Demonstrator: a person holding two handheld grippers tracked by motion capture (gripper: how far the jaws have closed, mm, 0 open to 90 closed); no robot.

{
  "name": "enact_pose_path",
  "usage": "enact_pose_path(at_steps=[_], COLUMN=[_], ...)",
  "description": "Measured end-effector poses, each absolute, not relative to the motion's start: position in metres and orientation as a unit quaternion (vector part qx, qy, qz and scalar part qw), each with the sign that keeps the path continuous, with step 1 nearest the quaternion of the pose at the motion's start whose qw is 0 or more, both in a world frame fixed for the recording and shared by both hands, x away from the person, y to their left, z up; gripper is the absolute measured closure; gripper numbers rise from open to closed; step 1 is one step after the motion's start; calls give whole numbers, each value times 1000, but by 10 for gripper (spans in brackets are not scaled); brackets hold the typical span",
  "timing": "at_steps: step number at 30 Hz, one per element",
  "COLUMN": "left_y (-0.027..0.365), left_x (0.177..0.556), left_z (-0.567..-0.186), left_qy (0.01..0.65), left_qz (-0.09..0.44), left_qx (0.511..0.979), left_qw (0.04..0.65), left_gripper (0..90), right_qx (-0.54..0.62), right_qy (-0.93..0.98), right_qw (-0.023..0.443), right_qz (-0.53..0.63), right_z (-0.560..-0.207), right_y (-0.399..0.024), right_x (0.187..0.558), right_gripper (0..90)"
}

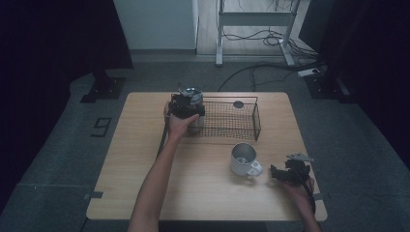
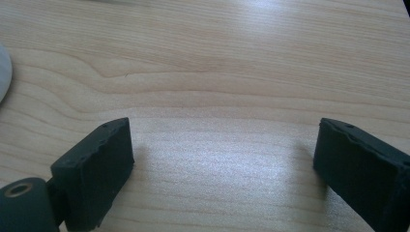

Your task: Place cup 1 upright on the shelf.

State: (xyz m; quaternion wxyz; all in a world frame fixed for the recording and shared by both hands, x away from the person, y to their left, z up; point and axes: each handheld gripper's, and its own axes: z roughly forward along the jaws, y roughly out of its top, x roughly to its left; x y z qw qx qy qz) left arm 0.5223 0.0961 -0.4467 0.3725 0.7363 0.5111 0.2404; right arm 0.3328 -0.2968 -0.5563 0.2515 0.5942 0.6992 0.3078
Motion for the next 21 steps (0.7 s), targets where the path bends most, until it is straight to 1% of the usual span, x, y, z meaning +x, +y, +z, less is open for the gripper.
enact_pose_path(at_steps=[14,21], left_y=[92,94], left_x=[521,519], left_z=[-459,-460], left_qy=[512,513], left_qz=[239,238], left_qx=[744,741], left_qw=[357,361], left_gripper=[41,41], right_qx=[594,594], right_qy=[699,700], right_qw=[251,252], right_qz=[308,308], right_z=[-556,-556], right_y=[-297,-297], right_x=[333,333], right_gripper=[71,71])
